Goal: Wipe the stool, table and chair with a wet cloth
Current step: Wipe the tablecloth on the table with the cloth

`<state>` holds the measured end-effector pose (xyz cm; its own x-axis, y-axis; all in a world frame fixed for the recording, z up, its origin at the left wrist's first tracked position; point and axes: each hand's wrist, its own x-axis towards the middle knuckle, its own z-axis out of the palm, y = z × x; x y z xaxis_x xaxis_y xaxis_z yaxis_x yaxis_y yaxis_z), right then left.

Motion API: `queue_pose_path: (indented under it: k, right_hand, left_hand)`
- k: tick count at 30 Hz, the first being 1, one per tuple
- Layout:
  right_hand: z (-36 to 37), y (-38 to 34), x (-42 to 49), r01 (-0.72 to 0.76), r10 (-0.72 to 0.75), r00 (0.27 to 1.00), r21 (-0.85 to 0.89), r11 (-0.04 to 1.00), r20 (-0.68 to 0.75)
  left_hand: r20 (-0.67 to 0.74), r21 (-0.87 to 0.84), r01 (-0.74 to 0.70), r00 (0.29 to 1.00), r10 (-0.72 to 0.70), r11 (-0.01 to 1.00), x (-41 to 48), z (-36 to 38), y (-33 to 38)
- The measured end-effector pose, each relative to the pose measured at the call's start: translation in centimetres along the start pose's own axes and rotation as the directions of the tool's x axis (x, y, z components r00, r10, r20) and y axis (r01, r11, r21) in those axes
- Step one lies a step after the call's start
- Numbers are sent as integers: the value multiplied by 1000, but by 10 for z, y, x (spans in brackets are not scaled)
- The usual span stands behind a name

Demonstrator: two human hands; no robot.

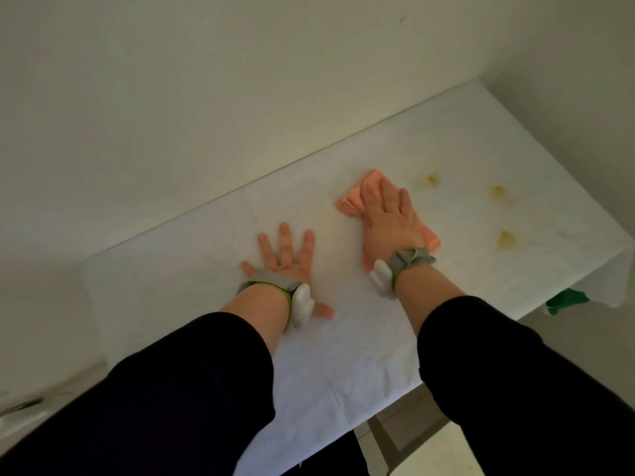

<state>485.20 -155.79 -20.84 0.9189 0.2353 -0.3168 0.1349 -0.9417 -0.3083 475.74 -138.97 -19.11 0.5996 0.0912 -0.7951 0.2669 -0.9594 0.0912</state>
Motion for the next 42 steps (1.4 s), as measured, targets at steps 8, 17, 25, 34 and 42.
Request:
queue_pose_path:
  k: [8,17,25,34,42]
  right_hand:
    - [38,-30,-73,266,-260,959,-46,963,115]
    - [-13,-21,48,-80,83,996,-50,995,44]
    - [19,-54,7,390,-379,916,-64,919,131]
    - [-20,-13,55,-114,113,993,-69,991,-18]
    - [31,-32,-28,259,-257,966,-42,965,38]
  left_hand:
    - [26,3,26,999,-26,1000,-4,-3,3]
    - [17,-46,-18,1000,18,999,-2,0,0]
    - [69,-78,-24,997,29,997,-8,-10,4]
    - [43,-69,-14,999,17,998,-1,-2,2]
    - [25,-21,-16,1000,16,1000,4,1,3]
